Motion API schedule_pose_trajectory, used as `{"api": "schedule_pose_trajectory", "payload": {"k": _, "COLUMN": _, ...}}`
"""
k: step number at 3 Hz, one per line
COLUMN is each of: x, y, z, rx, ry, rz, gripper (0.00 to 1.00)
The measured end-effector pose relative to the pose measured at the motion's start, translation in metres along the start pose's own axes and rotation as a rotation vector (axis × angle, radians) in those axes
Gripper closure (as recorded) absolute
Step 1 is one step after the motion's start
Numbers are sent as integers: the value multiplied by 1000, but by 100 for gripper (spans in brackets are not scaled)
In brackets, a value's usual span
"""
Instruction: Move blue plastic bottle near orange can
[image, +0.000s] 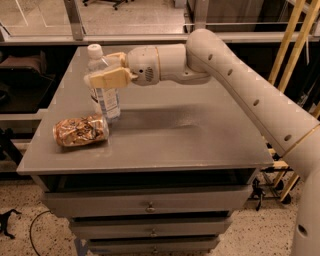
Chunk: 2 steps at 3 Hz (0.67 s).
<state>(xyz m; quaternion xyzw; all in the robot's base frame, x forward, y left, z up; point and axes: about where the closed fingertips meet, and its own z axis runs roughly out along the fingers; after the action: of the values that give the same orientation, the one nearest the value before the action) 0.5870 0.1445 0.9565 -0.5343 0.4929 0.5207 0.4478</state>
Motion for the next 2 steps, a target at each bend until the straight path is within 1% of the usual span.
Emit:
{"api": "schedule_pose_trajectory", "payload": {"k": 1, "x": 0, "y": 1, "z": 2, "rx": -4, "ry": 0, "rz": -1, "gripper": 4}}
{"api": "schedule_pose_trajectory", "payload": {"k": 2, "x": -1, "y": 2, "z": 4, "rx": -7, "ry": 0, "rz": -1, "gripper": 0}}
